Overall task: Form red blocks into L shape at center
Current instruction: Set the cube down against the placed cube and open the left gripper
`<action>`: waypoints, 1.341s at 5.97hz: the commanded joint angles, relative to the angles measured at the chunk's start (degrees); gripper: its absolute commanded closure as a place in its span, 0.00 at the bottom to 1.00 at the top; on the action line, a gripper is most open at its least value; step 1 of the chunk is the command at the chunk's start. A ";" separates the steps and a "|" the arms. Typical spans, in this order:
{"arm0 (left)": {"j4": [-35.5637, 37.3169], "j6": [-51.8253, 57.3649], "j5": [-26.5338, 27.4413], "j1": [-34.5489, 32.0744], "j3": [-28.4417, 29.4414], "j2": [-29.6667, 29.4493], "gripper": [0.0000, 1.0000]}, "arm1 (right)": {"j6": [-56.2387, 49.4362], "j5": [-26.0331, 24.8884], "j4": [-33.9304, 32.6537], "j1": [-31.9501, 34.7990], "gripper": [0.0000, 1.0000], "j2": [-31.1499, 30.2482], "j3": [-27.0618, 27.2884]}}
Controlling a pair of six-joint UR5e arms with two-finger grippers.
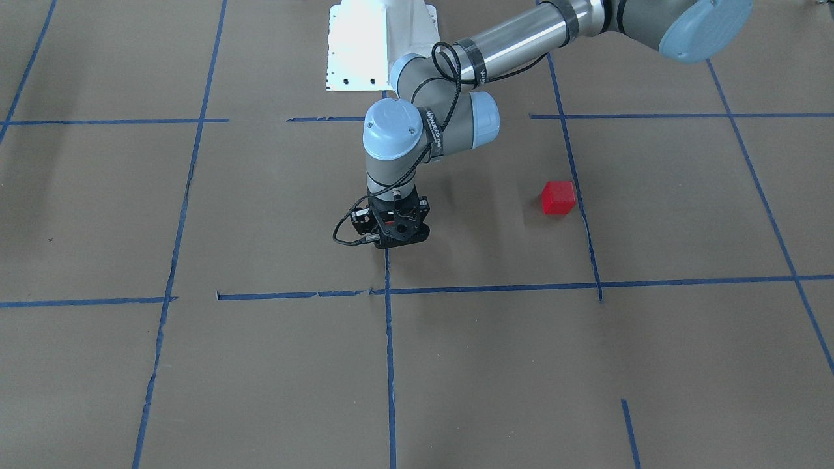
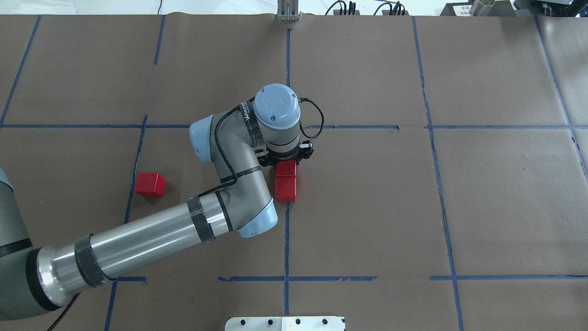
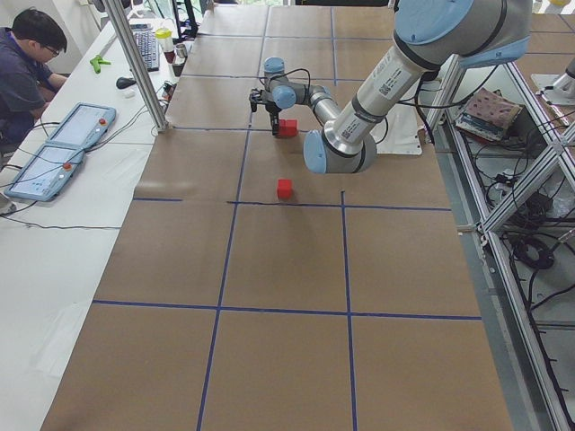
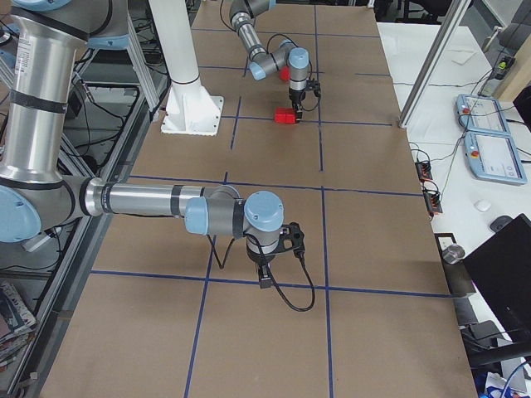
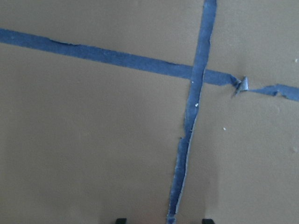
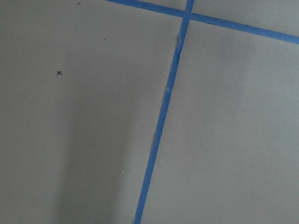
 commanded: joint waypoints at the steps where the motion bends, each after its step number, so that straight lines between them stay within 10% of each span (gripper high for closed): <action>1: -0.02 0.02 0.05 0.00 0.03 0.14 0.47 | 0.02 0.00 0.00 0.00 0.00 0.00 0.00; 5: -0.11 0.02 0.05 0.00 0.03 0.05 0.40 | 0.02 0.00 0.00 0.00 0.00 0.09 0.09; 8: 0.42 0.63 0.14 -0.08 -1.36 -0.30 0.00 | 0.02 0.00 0.00 0.00 0.00 0.09 0.00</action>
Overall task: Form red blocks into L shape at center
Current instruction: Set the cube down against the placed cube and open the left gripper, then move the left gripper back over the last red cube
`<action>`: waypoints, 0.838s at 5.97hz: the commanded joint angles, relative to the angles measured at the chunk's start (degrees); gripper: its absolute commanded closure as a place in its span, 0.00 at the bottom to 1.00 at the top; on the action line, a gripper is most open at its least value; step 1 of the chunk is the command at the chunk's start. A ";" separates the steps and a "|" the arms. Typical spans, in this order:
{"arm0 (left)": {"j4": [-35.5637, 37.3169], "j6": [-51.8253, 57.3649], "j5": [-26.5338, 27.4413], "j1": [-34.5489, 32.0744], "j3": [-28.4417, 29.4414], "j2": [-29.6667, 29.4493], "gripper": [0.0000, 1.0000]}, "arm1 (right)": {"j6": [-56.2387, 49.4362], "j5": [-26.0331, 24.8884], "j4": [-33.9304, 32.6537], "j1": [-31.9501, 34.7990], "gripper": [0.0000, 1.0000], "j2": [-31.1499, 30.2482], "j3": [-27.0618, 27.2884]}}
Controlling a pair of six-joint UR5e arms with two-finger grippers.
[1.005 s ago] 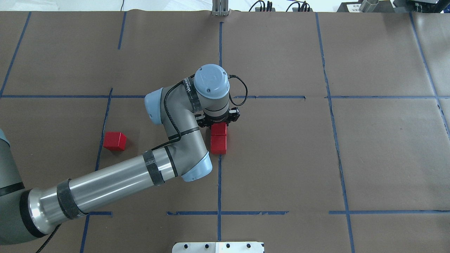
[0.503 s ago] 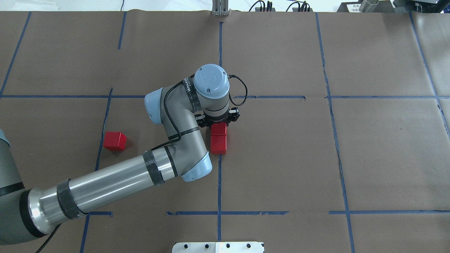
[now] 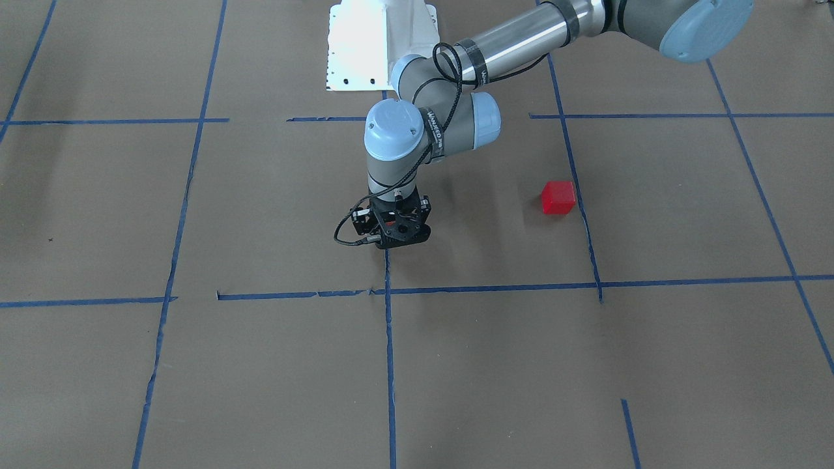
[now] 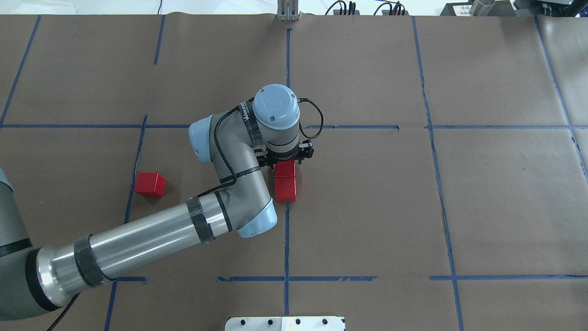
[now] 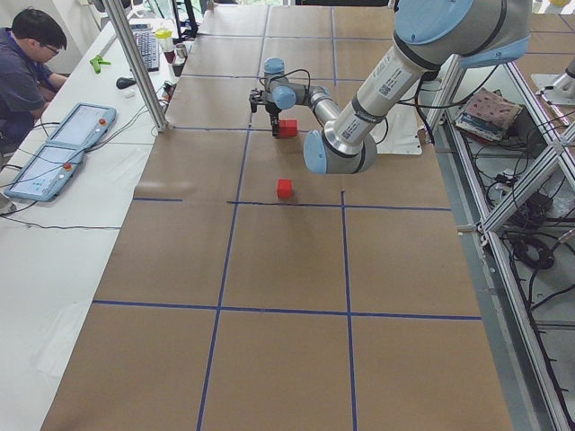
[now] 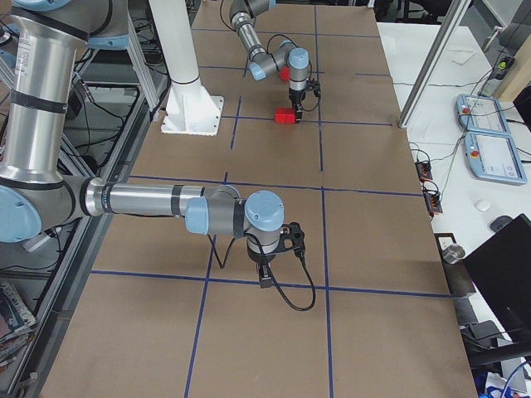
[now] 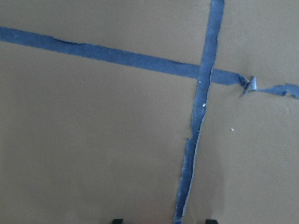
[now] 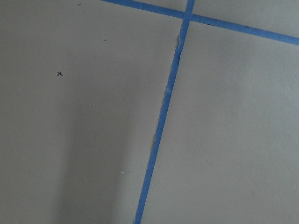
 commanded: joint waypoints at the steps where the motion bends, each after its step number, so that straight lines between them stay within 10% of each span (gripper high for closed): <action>1: 2.37 1.55 -0.18 -1.36 -4.96 -0.08 0.00 | 0.00 0.00 0.00 0.00 0.00 0.00 0.08; 3: 14.37 9.08 -0.45 -5.05 -16.96 4.37 0.00 | 0.00 0.00 0.00 0.00 0.00 0.09 0.08; 5: 17.32 14.21 -4.65 -10.58 -33.07 20.94 0.00 | 0.00 0.00 0.00 0.00 0.00 0.00 -0.01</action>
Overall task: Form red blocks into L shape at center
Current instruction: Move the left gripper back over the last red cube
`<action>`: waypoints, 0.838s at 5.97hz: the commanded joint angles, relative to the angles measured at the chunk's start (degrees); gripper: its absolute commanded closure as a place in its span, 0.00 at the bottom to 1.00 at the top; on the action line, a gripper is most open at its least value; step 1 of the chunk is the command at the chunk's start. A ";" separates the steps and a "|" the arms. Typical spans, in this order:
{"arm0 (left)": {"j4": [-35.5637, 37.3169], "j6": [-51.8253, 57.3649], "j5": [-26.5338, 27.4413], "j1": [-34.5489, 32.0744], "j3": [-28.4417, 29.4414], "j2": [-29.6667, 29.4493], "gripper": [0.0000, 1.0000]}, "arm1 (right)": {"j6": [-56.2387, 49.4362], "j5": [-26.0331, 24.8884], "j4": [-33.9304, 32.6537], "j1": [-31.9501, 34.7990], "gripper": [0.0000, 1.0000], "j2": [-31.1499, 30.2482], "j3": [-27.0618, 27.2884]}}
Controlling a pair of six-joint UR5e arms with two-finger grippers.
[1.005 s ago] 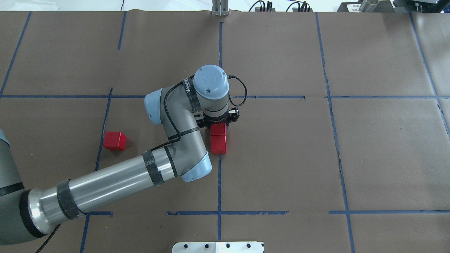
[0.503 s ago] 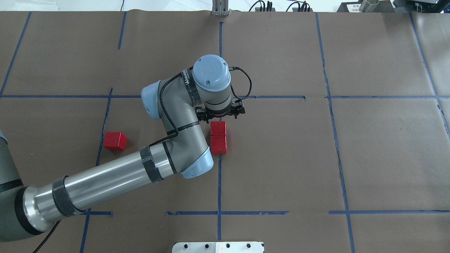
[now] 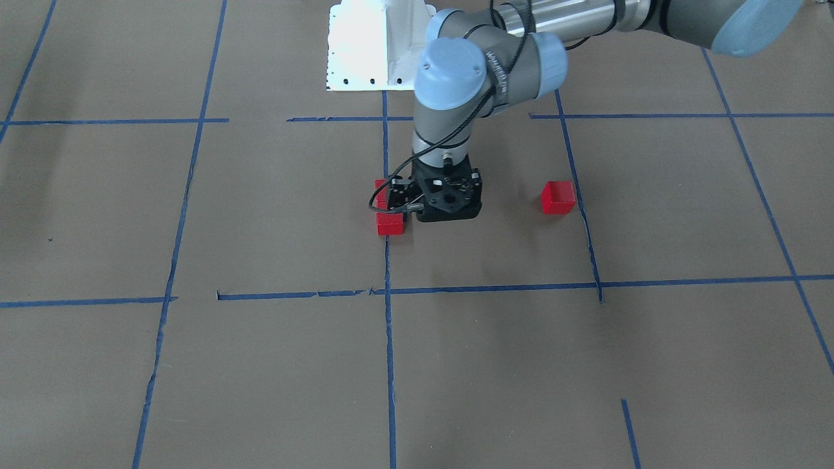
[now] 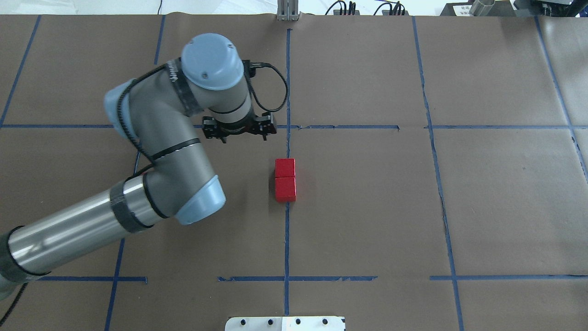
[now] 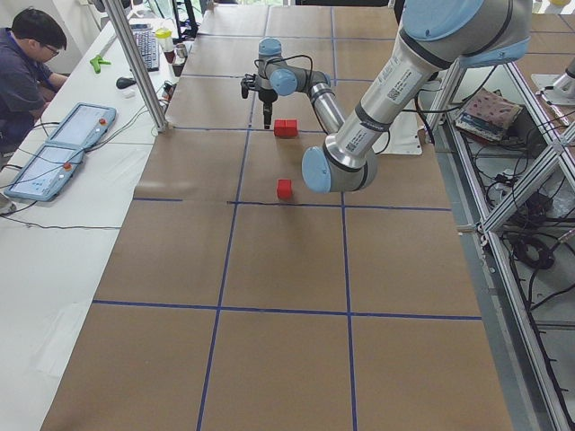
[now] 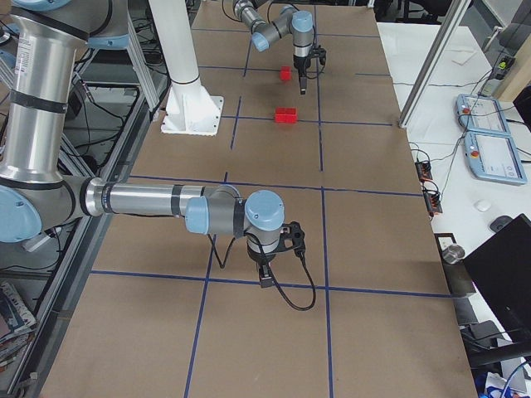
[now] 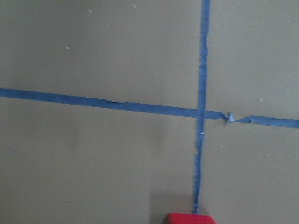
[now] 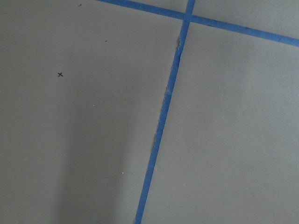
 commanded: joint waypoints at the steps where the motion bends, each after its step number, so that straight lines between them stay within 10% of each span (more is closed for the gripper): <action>1: 1.30 2.51 -1.73 -4.13 -8.35 11.34 0.00 | 0.00 0.00 -0.08 0.00 0.00 -0.06 -0.03; 5: -10.89 12.01 -1.99 -4.67 -7.92 24.54 0.00 | 0.09 0.00 -0.09 0.00 0.00 0.03 -0.03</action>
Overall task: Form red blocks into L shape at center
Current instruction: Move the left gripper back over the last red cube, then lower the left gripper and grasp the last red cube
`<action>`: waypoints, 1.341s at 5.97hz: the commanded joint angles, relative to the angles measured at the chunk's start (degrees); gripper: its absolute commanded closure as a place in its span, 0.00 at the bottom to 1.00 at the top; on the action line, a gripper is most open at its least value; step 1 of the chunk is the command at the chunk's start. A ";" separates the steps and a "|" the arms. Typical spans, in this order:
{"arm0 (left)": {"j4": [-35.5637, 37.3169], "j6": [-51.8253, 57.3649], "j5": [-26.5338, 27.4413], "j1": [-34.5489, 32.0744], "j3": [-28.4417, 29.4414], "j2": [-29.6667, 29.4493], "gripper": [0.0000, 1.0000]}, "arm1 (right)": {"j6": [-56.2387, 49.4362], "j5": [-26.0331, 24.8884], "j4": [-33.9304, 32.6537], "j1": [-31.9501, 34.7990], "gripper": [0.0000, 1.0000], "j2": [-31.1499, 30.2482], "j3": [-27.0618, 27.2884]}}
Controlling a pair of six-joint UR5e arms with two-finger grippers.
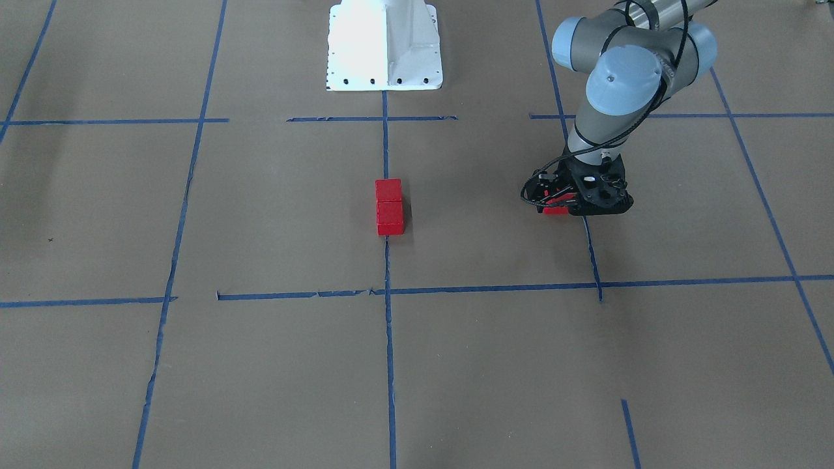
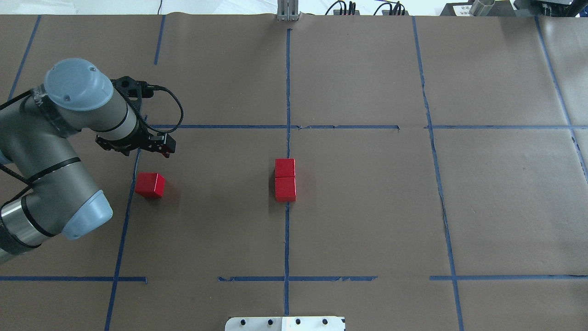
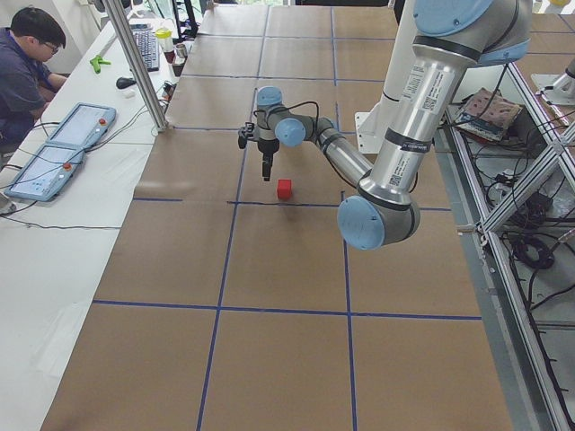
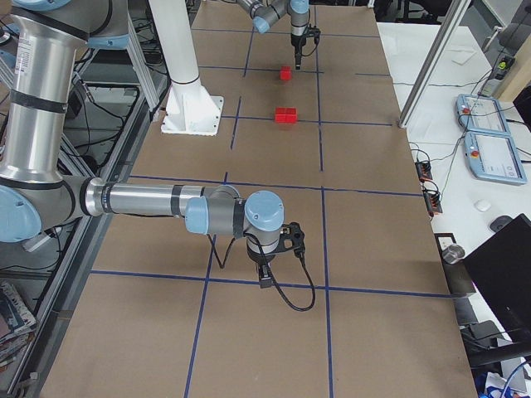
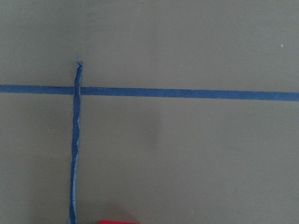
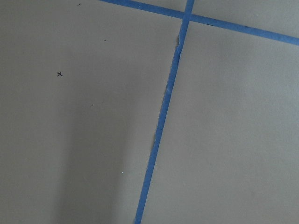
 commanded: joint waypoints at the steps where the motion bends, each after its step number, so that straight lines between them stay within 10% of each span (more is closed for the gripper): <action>1: -3.85 0.61 -0.08 0.39 0.88 2.39 0.00 | -0.09 0.00 0.00 0.00 0.00 0.03 0.00; 8: -6.58 0.08 -0.26 3.91 4.93 2.21 0.00 | -0.17 0.00 0.00 0.00 0.00 0.02 0.00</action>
